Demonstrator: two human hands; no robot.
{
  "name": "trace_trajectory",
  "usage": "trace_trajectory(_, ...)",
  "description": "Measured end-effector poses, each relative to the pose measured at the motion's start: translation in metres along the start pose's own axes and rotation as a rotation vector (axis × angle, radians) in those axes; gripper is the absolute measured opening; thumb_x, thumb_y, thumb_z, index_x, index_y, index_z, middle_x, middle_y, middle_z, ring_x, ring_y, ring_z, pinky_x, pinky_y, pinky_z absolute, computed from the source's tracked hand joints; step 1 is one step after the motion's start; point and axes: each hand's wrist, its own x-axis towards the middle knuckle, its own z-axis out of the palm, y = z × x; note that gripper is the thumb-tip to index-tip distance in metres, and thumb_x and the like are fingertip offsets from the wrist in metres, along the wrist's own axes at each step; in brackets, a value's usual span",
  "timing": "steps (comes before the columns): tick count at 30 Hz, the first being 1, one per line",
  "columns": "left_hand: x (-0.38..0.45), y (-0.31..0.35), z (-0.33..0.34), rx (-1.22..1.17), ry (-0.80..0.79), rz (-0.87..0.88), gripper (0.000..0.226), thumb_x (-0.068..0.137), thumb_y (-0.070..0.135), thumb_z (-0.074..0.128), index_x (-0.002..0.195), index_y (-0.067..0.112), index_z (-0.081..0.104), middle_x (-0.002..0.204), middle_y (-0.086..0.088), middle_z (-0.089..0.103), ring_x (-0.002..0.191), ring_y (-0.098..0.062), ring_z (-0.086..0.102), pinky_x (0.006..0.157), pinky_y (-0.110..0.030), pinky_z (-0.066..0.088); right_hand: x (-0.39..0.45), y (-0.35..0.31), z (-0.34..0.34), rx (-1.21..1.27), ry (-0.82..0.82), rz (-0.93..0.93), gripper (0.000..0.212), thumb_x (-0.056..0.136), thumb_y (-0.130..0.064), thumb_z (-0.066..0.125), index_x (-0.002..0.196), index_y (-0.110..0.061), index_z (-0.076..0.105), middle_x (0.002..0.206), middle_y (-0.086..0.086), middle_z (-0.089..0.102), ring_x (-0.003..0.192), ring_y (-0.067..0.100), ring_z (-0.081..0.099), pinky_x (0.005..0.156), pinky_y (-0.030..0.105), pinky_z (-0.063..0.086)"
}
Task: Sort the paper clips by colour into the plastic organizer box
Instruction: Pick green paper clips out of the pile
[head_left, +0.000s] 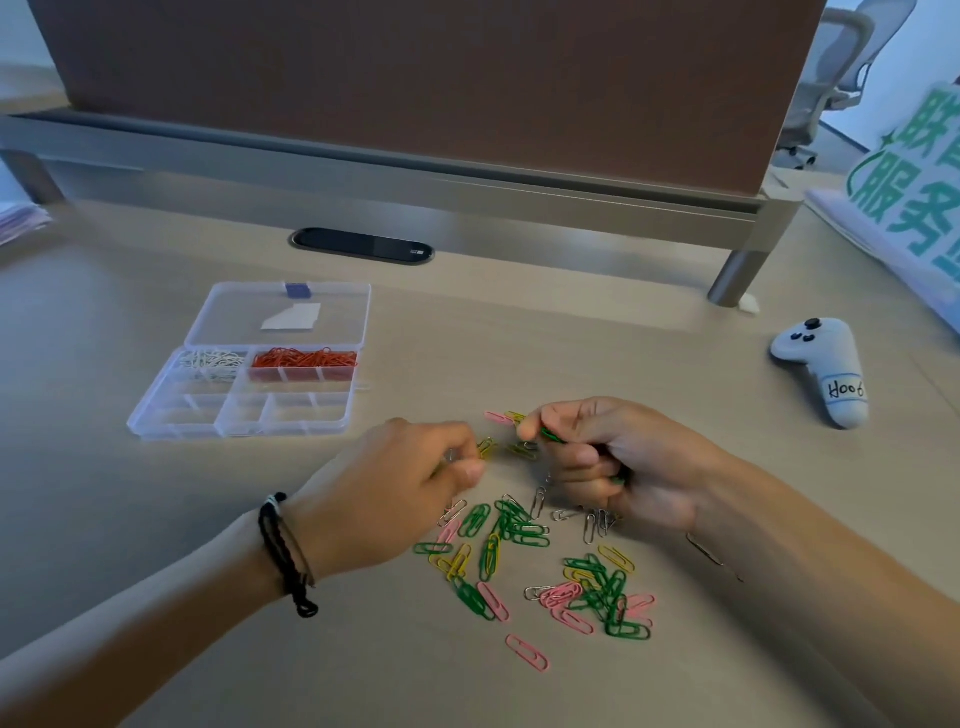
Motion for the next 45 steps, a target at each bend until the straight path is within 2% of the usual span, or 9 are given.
trace_trajectory(6, -0.001, 0.006, -0.008, -0.603, -0.179, -0.249, 0.048, 0.1, 0.036, 0.052, 0.056, 0.016, 0.05, 0.048, 0.0, 0.031, 0.039, -0.012, 0.023, 0.04, -0.02, 0.02, 0.001, -0.001, 0.003, 0.093, -0.036, 0.147, 0.033, 0.1, -0.023, 0.039, 0.069, -0.013, 0.043, 0.06, 0.002, 0.037, 0.037, 0.005, 0.022, 0.032, 0.016, 0.013)
trace_trajectory(9, -0.004, 0.007, 0.0, -0.254, -0.09, -0.084, 0.041, 0.095, 0.04, 0.06, 0.061, 0.018, 0.064, 0.05, 0.003, 0.054, 0.043, -0.012, 0.045, 0.049, -0.024, 0.04, 0.001, -0.003, 0.007, 0.266, 0.051, 0.107, 0.03, 0.098, -0.018, 0.042, 0.068, -0.012, 0.045, 0.064, 0.004, 0.04, 0.039, 0.005, 0.029, 0.028, 0.014, 0.018)
trace_trajectory(15, -0.018, 0.024, 0.004, 0.196, 0.108, -0.023, 0.027, 0.084, 0.056, 0.066, 0.08, 0.029, 0.067, 0.055, 0.02, 0.054, 0.053, 0.001, 0.049, 0.047, -0.013, 0.029, 0.001, 0.006, 0.007, 0.473, 0.201, -0.027, 0.025, 0.096, -0.015, 0.042, 0.072, -0.01, 0.049, 0.063, 0.004, 0.042, 0.035, 0.006, 0.034, 0.026, 0.016, 0.022)
trace_trajectory(19, -0.02, 0.029, 0.005, 0.456, 0.067, 0.018, 0.022, 0.095, 0.05, 0.052, 0.1, 0.033, 0.065, 0.087, 0.012, 0.066, 0.076, -0.008, 0.061, 0.066, -0.024, 0.046, -0.001, 0.008, 0.008, 0.205, 0.164, -0.021, 0.028, 0.096, -0.02, 0.04, 0.07, -0.014, 0.049, 0.052, -0.003, 0.022, 0.034, 0.007, 0.014, 0.034, 0.017, 0.007)
trace_trajectory(22, -0.019, 0.031, 0.011, 0.631, 0.007, 0.109, 0.022, 0.074, 0.03, 0.08, 0.075, 0.028, 0.058, 0.061, 0.008, 0.06, 0.047, -0.012, 0.055, 0.041, -0.026, 0.035, -0.004, 0.005, 0.013, -0.272, 0.269, -0.118, 0.032, 0.098, -0.02, 0.044, 0.069, -0.012, 0.053, 0.055, 0.0, 0.017, 0.043, 0.013, 0.011, 0.039, 0.021, 0.011)
trace_trajectory(27, -0.011, 0.03, 0.015, 0.691, 0.045, 0.195, 0.016, 0.095, 0.021, 0.052, 0.098, 0.028, 0.038, 0.078, 0.004, 0.059, 0.061, -0.018, 0.05, 0.057, -0.031, 0.037, -0.008, -0.002, 0.019, -1.225, 0.236, -0.262, 0.023, 0.09, -0.029, 0.068, 0.07, -0.019, 0.072, 0.053, -0.005, 0.057, 0.05, 0.005, 0.043, 0.054, 0.026, 0.035)
trace_trajectory(31, -0.008, 0.01, 0.006, 0.154, 0.013, 0.074, 0.012, 0.099, 0.027, 0.048, 0.087, 0.029, 0.047, 0.062, 0.005, 0.056, 0.055, -0.01, 0.051, 0.059, -0.032, 0.047, -0.003, 0.001, 0.021, -1.508, 0.345, -0.261, 0.01, 0.079, -0.036, 0.076, 0.076, -0.028, 0.071, 0.056, -0.014, 0.056, 0.057, 0.003, 0.05, 0.057, 0.026, 0.036)
trace_trajectory(38, -0.005, -0.012, -0.009, -1.228, -0.415, -0.09, 0.017, 0.101, 0.024, 0.041, 0.089, 0.012, 0.043, 0.059, 0.0, 0.024, 0.044, -0.008, 0.016, 0.038, -0.018, 0.016, 0.006, -0.001, 0.016, -1.604, 0.443, -0.295, 0.013, 0.078, -0.036, 0.074, 0.075, -0.026, 0.067, 0.07, -0.011, 0.061, 0.079, 0.013, 0.06, 0.068, 0.033, 0.049)
trace_trajectory(45, 0.005, -0.016, -0.008, -1.66, -0.573, -0.08, 0.02, 0.094, 0.018, 0.031, 0.081, 0.011, 0.044, 0.06, 0.0, 0.027, 0.046, -0.009, 0.023, 0.04, -0.021, 0.015, 0.011, 0.002, 0.013, -1.601, 0.432, -0.301, 0.023, 0.077, -0.044, 0.078, 0.072, -0.024, 0.066, 0.067, -0.011, 0.058, 0.072, 0.008, 0.056, 0.062, 0.032, 0.044)
